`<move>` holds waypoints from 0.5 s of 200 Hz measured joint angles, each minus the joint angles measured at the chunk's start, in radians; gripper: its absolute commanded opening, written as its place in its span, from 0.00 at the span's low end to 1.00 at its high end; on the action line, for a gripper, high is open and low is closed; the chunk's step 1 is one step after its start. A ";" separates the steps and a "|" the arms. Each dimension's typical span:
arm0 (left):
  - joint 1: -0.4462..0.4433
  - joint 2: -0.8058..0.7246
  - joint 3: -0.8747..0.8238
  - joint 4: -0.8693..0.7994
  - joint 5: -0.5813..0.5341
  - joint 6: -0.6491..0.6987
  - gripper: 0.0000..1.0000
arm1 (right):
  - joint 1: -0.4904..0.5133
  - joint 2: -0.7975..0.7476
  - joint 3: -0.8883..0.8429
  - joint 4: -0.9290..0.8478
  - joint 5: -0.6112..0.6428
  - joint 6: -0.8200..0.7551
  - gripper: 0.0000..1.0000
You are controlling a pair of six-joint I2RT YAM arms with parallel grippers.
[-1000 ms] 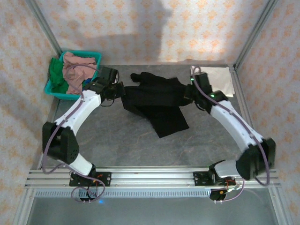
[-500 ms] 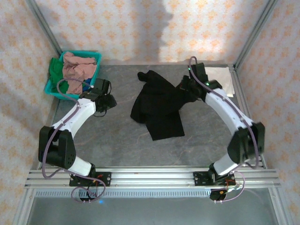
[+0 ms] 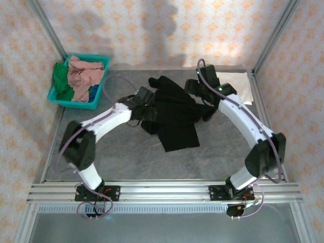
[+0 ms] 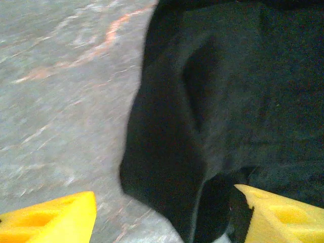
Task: Fold and stack the t-shirts
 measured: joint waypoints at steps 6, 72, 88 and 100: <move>-0.011 0.045 0.038 0.000 -0.003 0.009 0.72 | -0.001 -0.038 -0.046 -0.006 0.015 0.005 0.75; -0.034 0.360 0.283 -0.074 -0.003 0.071 0.23 | 0.029 -0.364 -0.589 0.035 -0.057 0.100 0.81; -0.028 0.362 0.299 -0.095 -0.004 0.072 0.12 | 0.085 -0.332 -0.661 0.072 -0.100 0.139 0.81; -0.023 0.351 0.301 -0.101 -0.004 0.064 0.08 | 0.129 -0.270 -0.674 0.091 -0.111 0.156 0.80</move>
